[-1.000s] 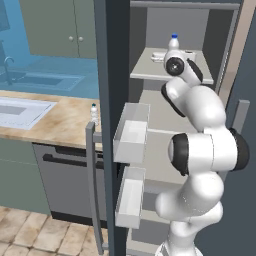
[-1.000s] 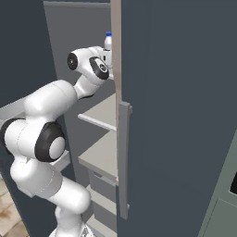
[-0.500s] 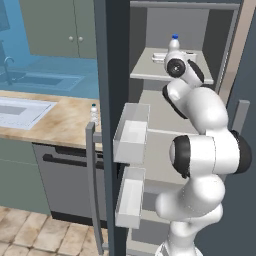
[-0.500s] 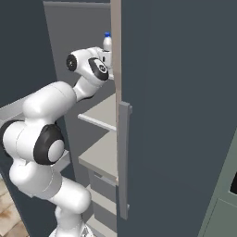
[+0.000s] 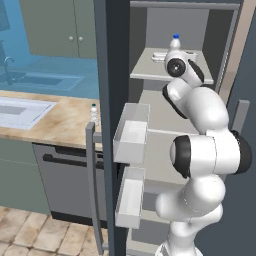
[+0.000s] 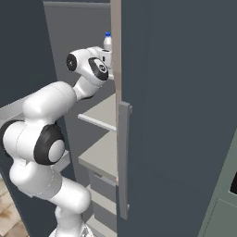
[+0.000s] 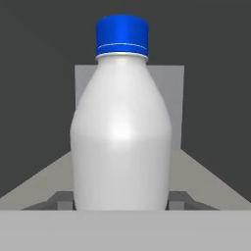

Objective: Take the bottled waters from the counter and place them in the freezer to freeze. Close the freezer door after placing the bottles.

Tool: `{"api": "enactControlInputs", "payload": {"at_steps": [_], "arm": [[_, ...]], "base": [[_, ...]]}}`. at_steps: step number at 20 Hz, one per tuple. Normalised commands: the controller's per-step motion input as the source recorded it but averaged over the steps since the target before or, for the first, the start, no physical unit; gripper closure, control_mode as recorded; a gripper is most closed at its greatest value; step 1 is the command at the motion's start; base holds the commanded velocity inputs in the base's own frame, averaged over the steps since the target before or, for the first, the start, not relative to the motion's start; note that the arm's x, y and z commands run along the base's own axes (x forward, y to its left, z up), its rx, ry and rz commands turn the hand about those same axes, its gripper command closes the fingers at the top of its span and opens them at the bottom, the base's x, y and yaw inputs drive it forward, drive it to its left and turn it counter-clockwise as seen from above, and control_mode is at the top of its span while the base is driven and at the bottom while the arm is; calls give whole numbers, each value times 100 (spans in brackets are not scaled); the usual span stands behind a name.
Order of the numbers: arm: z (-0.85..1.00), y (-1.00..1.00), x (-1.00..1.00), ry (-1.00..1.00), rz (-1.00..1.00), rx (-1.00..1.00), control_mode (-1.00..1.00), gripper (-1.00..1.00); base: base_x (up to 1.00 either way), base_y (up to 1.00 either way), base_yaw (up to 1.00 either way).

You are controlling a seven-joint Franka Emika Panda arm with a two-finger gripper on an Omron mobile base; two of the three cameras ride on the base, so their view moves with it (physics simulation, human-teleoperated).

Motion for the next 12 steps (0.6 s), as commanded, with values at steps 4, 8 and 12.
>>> {"api": "enactControlInputs", "payload": {"at_steps": [4, 8, 12], "arm": [[0, 0, 0, 0, 0, 0, -100, -100], [0, 0, 0, 0, 0, 0, -100, -100], [14, 0, -36, 1, -1, 0, -100, -100]], "base": [[0, 0, 0], [0, 0, 0], [0, 0, 0]]}}
